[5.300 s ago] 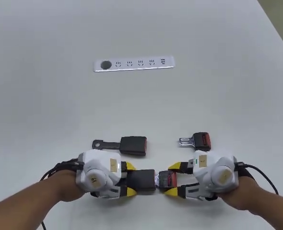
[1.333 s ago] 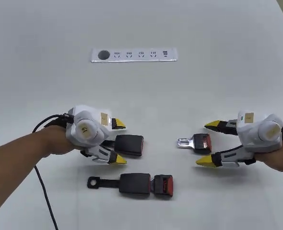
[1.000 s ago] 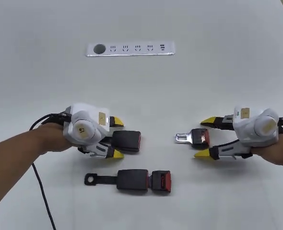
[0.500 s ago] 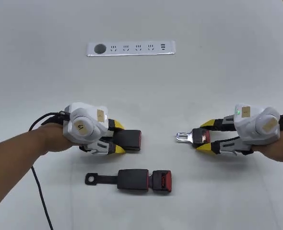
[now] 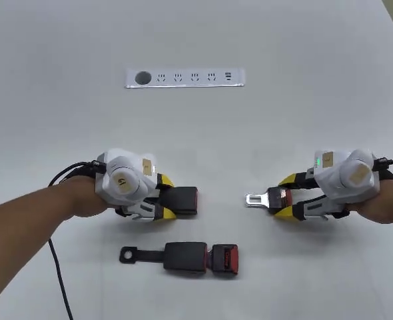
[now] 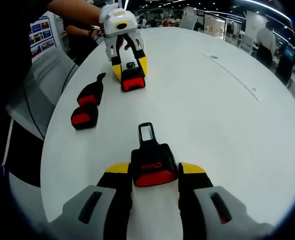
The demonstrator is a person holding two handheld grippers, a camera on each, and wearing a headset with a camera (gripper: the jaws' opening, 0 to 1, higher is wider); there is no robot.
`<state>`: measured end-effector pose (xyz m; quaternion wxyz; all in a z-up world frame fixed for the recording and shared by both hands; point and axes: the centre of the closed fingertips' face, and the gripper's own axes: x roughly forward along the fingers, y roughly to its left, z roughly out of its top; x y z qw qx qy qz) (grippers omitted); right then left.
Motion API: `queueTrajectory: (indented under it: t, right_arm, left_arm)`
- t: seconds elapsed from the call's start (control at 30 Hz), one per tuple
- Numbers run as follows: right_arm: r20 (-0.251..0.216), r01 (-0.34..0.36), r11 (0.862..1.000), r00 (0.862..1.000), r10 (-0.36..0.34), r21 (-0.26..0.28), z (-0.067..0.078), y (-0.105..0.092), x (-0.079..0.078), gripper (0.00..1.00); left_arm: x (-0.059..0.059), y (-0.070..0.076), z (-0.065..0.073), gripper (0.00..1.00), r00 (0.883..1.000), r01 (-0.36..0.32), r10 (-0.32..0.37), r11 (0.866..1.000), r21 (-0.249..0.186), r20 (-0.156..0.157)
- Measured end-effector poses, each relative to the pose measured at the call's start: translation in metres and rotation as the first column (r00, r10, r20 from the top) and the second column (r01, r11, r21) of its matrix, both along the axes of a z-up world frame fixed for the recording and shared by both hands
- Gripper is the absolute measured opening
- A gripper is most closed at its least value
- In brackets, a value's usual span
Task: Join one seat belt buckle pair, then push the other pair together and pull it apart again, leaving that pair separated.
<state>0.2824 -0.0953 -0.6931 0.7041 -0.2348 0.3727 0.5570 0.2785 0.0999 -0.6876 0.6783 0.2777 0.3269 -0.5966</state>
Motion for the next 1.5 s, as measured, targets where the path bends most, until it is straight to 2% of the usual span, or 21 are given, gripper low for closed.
queueTrajectory:
  t: [0.23, 0.4, 0.53, 0.6, 0.97, 1.5]
  right_arm:
    - [-0.001, -0.002, 1.000, 1.000, 0.002, -0.013, -0.003, -0.001, 0.000, 0.34]
    - [0.002, -0.005, 1.000, 1.000, 0.005, -0.008, -0.002, 0.006, -0.002, 0.34]
    - [0.010, -0.013, 1.000, 1.000, 0.013, 0.000, -0.006, 0.016, -0.001, 0.34]
    - [0.012, -0.016, 1.000, 1.000, 0.016, 0.002, -0.005, 0.024, -0.006, 0.34]
    - [0.013, -0.027, 1.000, 1.000, 0.027, 0.013, -0.004, 0.040, -0.006, 0.34]
    - [0.028, -0.048, 0.998, 0.999, 0.047, 0.049, -0.003, 0.076, -0.003, 0.34]
  left_arm:
    - [-0.002, -0.001, -0.001, 0.35, 1.000, -0.002, 0.002, 1.000, 0.016, -0.005]
    - [-0.002, 0.000, -0.003, 0.35, 1.000, -0.008, 0.008, 1.000, 0.023, -0.010]
    - [-0.003, -0.001, -0.003, 0.35, 1.000, -0.006, 0.007, 0.999, 0.040, -0.012]
    - [-0.004, -0.002, -0.003, 0.35, 1.000, -0.006, 0.007, 0.999, 0.048, -0.013]
    - [-0.003, -0.002, -0.005, 0.35, 1.000, -0.002, 0.003, 0.998, 0.071, -0.016]
    - [-0.001, -0.002, -0.007, 0.34, 1.000, 0.012, -0.011, 0.996, 0.084, -0.015]
